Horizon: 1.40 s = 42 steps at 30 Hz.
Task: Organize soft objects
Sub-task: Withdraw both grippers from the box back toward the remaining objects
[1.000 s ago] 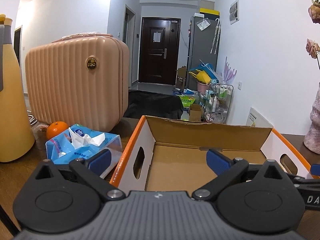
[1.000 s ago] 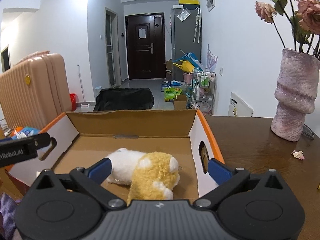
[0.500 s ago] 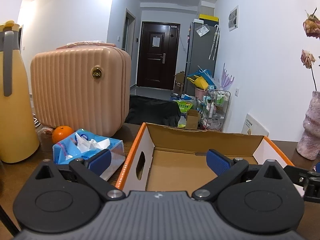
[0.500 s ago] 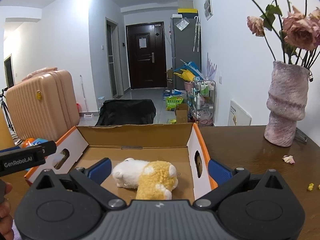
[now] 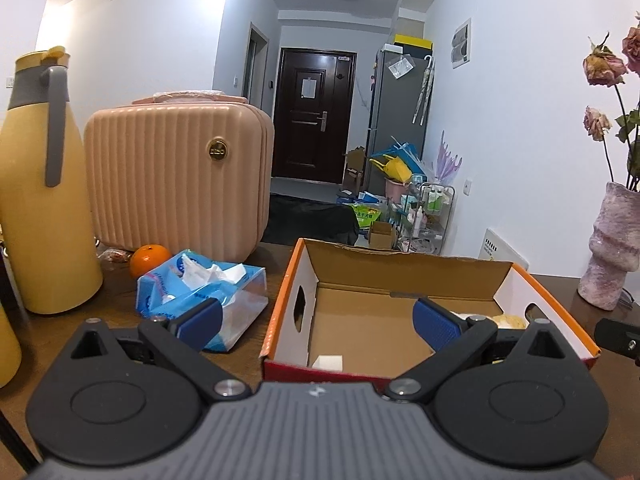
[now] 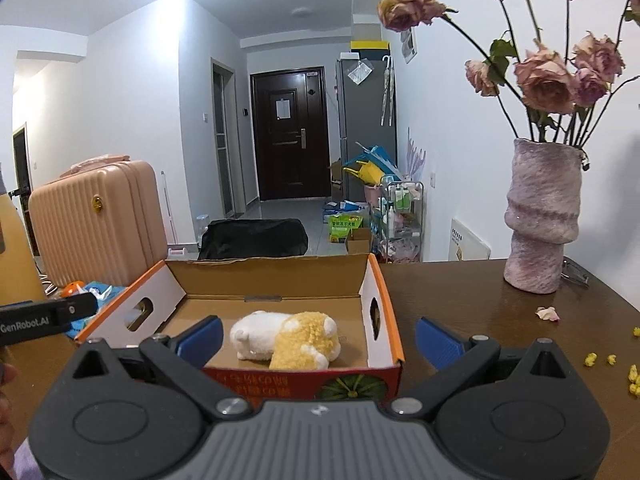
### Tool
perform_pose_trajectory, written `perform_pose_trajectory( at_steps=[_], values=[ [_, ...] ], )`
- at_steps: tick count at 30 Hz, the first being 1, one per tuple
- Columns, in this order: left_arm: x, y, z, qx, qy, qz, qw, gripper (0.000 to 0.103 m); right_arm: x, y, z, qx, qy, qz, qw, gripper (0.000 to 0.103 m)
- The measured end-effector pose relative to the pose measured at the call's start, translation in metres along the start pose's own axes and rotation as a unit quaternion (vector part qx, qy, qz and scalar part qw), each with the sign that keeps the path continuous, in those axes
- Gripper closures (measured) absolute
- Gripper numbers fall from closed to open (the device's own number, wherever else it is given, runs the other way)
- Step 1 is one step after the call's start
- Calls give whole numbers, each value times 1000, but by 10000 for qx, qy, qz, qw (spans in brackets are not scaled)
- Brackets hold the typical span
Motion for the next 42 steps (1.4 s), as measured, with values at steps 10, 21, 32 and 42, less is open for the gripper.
perform_pose_trajectory(
  at_steps=[10,21,32,42],
  values=[
    [-29,-13,-17,36,-17,16,10000,0,-29,-23,-13,-336,-49,112,9994,0],
    [-57,-28,-33,67,-57,60,9999,0,-60,-41,-35,-695,11,160,9975,0],
    [-87,-40,-42,180,-173,162,9996,0,-82,-57,-45,-705,119,167,9973,0],
    [-107,-58,-53,356,-206,128,9991,0,-94,-75,-53,-622,185,68,9979,0]
  ],
)
Point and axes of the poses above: each gripper's, at about its wrist camera, not at the fingertips, and x roughly the way its jaws point, z to its right, y to its top, the point moved 8 cm from there along x, roughly the way its jaws point, and after that the axes turned 15 degrees about y, right-handed, at the moved point
